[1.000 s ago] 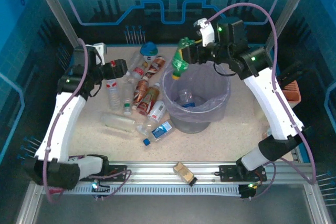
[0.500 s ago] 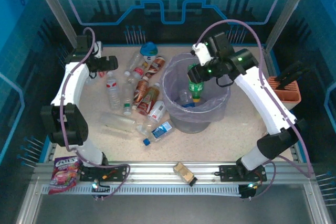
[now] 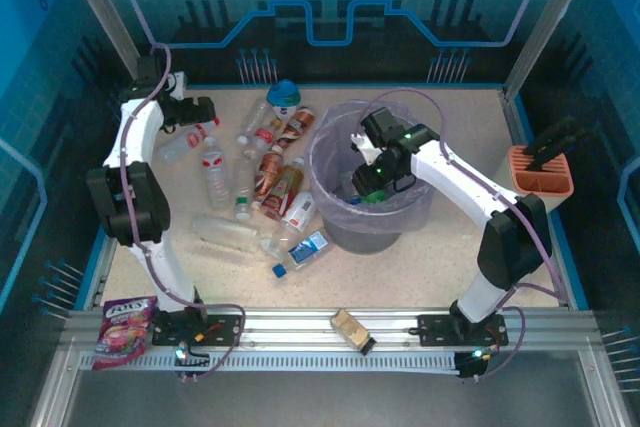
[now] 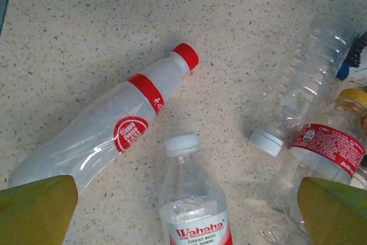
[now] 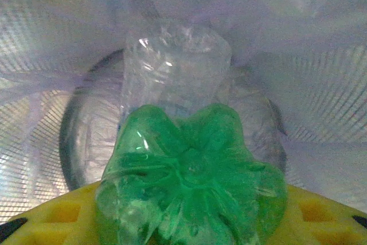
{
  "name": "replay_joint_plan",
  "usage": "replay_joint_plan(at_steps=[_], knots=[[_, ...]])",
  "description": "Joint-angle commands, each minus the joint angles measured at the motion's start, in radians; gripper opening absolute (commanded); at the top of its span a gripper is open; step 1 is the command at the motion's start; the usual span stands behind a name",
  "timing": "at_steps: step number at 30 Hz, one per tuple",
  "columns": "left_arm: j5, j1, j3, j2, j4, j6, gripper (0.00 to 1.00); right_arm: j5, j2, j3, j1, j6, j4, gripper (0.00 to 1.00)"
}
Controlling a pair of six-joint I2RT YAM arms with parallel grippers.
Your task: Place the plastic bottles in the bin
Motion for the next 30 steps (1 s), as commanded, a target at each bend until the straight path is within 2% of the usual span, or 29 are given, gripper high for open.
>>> replay_joint_plan(at_steps=[1,6,9,18,24,30], knots=[[0.04,0.021,0.06,0.044,-0.066,0.056,0.99,-0.009,-0.028,-0.049,-0.008,0.029,0.11,0.47],[0.03,0.041,0.08,0.085,-0.076,0.076,0.99,-0.059,-0.109,-0.093,-0.008,0.02,0.164,0.76],[0.014,0.044,0.087,0.107,-0.07,0.088,0.99,-0.085,-0.173,-0.099,-0.008,0.023,0.167,0.83],[-0.005,0.084,0.076,0.162,-0.101,0.095,0.99,-0.171,-0.338,-0.042,-0.012,0.024,0.09,0.87],[-0.057,0.089,0.039,0.17,-0.1,0.125,0.99,-0.196,-0.393,-0.012,-0.02,0.047,0.102,0.88],[-0.059,0.098,0.036,0.192,-0.125,0.122,0.99,-0.219,-0.44,0.014,-0.043,0.071,0.114,0.87]])
